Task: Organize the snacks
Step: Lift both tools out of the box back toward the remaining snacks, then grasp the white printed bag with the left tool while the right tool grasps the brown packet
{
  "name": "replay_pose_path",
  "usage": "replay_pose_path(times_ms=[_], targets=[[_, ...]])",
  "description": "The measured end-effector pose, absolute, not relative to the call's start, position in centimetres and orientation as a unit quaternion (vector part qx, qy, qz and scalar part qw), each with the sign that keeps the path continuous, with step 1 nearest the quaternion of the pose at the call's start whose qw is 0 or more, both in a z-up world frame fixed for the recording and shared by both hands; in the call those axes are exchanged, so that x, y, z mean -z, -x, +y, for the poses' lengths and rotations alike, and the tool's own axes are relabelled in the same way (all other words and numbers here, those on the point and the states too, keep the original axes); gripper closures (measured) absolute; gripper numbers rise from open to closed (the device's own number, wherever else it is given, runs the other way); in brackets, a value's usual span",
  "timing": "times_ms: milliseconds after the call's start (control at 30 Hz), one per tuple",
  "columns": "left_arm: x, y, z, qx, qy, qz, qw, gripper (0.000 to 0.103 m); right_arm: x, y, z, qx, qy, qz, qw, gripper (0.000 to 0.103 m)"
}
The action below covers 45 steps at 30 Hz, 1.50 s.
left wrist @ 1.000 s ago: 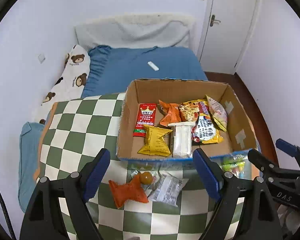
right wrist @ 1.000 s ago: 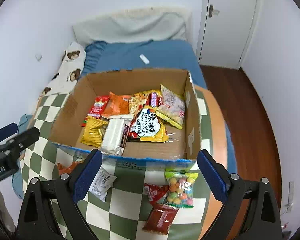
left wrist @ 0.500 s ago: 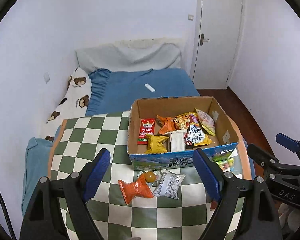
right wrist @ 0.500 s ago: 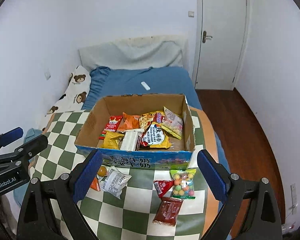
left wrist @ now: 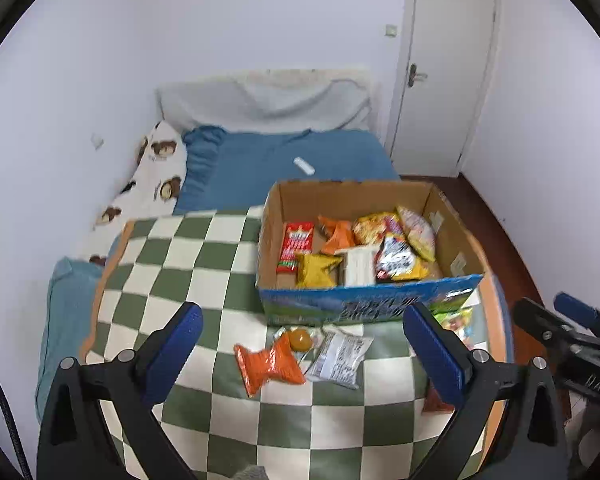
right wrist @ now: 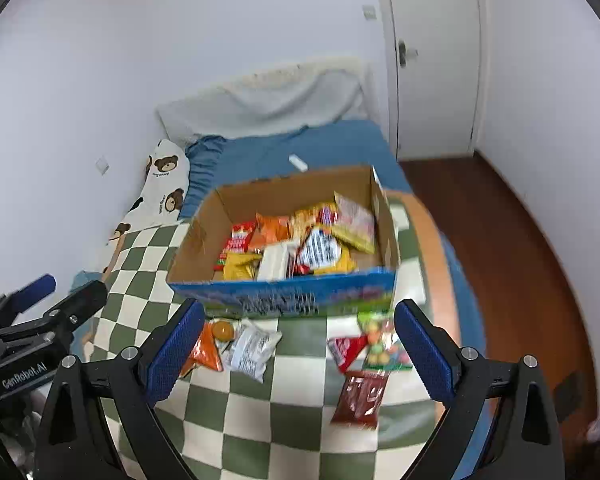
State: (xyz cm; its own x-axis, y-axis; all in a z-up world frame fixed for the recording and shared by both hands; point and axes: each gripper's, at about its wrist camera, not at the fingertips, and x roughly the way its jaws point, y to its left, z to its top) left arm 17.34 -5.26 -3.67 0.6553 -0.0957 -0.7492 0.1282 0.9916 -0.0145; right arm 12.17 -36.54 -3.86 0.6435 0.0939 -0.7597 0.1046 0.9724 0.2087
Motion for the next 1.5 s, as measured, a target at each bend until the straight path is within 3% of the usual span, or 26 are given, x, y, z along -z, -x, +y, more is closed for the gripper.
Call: replay_pose_path(times_ms=[100, 200, 433, 733, 833, 900, 1000, 1067, 1133, 1267, 1500], targets=[[6.1, -18.2, -4.8, 0.046, -0.024, 0.433, 0.9, 0.0, 7.8, -12.9, -38.9, 0.023, -0.153, 0.455, 0.877, 0.007], [9.4, -19.3, -3.8, 0.026, -0.034, 0.462, 0.886, 0.0, 13.0, -14.0, -40.7, 0.04, -0.173, 0.504, 0.845, 0.023], [17.8, -21.6, -1.4, -0.006, -0.046, 0.542, 0.839, 0.0, 24.7, -14.0, -41.2, 0.067, -0.209, 0.595, 0.773, 0.023], [21.6, -23.8, -3.8, 0.045, -0.045, 0.581, 0.812, 0.001, 29.9, -14.2, -39.9, 0.08, -0.178, 0.63, 0.751, 0.023], [21.9, -24.1, -7.0, 0.095, -0.054, 0.585, 0.804, 0.001, 30.0, -14.4, -39.5, 0.081, -0.157, 0.625, 0.76, 0.031], [23.0, -24.7, -9.1, 0.118, -0.071, 0.595, 0.792, 0.003, 29.9, -14.6, -39.2, 0.078, -0.148, 0.624, 0.764, 0.039], [25.4, -25.9, -11.4, 0.14, -0.086, 0.624, 0.764, 0.013, 29.8, -14.8, -39.1, 0.072, -0.141, 0.624, 0.766, 0.043], [27.0, -26.5, -12.4, 0.147, -0.095, 0.641, 0.747, 0.037, 29.6, -15.2, -38.8, 0.067, -0.136, 0.625, 0.766, 0.044], [27.9, -26.6, -13.0, 0.155, -0.099, 0.651, 0.736, 0.048, 29.4, -14.9, -38.5, 0.063, -0.133, 0.626, 0.766, 0.044], [27.7, -24.7, -13.5, 0.147, -0.115, 0.643, 0.743, 0.054, 29.8, -13.1, -37.2, 0.052, -0.132, 0.633, 0.761, 0.044], [29.4, -18.4, -12.1, 0.148, -0.068, 0.696, 0.699, 0.053, 30.4, -10.8, -35.8, 0.029, -0.141, 0.644, 0.751, 0.043]])
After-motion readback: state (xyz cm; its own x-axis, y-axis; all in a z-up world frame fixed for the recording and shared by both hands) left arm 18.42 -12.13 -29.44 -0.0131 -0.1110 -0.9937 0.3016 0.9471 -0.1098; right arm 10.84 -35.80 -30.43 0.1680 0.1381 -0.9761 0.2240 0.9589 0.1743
